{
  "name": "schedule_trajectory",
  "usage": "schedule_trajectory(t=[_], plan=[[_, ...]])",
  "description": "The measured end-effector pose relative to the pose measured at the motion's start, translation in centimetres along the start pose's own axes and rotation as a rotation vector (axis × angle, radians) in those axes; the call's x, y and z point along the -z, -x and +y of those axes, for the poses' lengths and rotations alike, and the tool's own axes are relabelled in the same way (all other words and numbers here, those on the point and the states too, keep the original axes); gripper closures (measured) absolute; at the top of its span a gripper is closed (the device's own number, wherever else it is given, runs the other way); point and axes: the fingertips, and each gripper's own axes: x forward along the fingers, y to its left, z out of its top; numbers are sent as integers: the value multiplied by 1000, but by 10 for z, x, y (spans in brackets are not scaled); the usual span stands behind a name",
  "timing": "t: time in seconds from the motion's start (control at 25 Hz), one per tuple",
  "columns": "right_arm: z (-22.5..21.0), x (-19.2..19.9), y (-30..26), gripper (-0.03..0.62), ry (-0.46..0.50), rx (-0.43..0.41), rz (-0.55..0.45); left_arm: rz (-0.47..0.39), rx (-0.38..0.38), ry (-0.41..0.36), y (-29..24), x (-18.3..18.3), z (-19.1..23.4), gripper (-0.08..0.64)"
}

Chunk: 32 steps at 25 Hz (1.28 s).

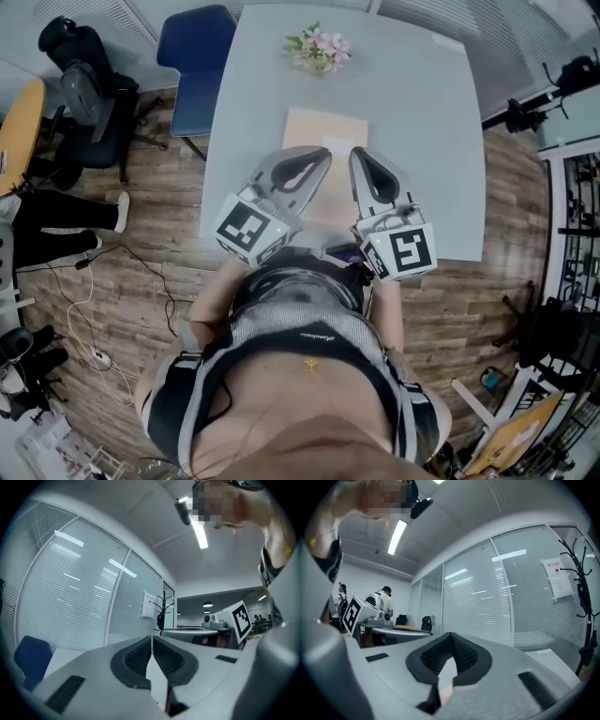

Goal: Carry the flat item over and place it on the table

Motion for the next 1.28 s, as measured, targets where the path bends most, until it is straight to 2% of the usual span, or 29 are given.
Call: schedule_trajectory(t=[0.32,0.64,0.8,1.0,1.28], plan=[[14,-12,2,588,-2,-41,-20,-20,-43,-41,10,-23,-3,544],[22,-14,6,589,6,-51,-21,-10,-69,-45,18,-23,-3,548],[25,-13,7,589,7,-54,-18,-10,-62,-36,19,-22,-6,548],[27,-13,10,589,-1,-59,-13,32,-45,-35,22,-14,-13,548],[26,-10,11,589,2,-53,-5,5,-64,-35,21,-18,-12,548]])
